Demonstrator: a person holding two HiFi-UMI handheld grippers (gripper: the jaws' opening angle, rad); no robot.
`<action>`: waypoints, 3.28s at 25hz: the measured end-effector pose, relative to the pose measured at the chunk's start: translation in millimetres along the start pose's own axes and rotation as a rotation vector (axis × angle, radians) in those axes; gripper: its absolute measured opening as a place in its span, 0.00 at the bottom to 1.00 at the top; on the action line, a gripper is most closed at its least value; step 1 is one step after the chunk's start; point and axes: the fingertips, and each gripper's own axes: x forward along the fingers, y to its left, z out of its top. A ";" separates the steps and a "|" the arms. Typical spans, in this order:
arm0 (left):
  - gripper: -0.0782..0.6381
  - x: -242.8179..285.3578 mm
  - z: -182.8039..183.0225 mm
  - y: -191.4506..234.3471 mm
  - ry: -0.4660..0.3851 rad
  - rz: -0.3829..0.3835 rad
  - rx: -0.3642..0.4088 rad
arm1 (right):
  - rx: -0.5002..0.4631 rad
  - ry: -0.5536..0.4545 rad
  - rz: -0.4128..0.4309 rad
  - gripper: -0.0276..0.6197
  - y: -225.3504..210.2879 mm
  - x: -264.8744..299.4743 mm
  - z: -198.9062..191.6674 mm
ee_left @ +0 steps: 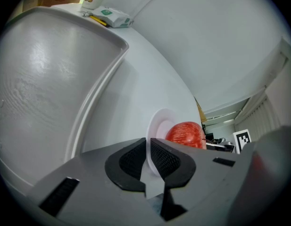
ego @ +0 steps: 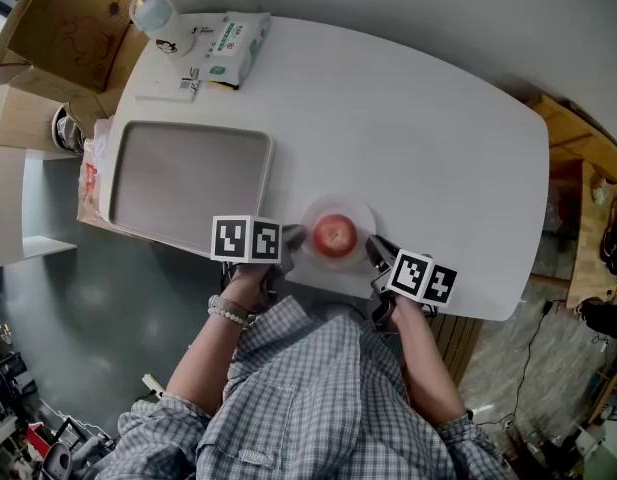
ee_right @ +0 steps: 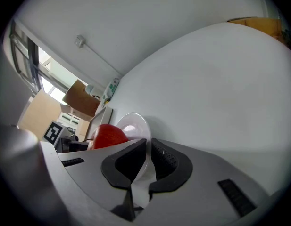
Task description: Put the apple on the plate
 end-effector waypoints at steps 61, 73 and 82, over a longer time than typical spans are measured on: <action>0.16 -88.6 22.7 41.0 -0.055 -0.037 -0.053 | -0.071 0.061 0.037 0.11 98.2 23.3 -1.1; 0.16 -111.7 27.6 69.4 -0.060 -0.037 -0.076 | -0.096 0.084 0.044 0.11 129.1 43.3 -9.5; 0.16 -126.4 35.2 89.0 -0.060 -0.036 -0.075 | -0.099 0.097 0.047 0.11 149.2 58.2 -15.5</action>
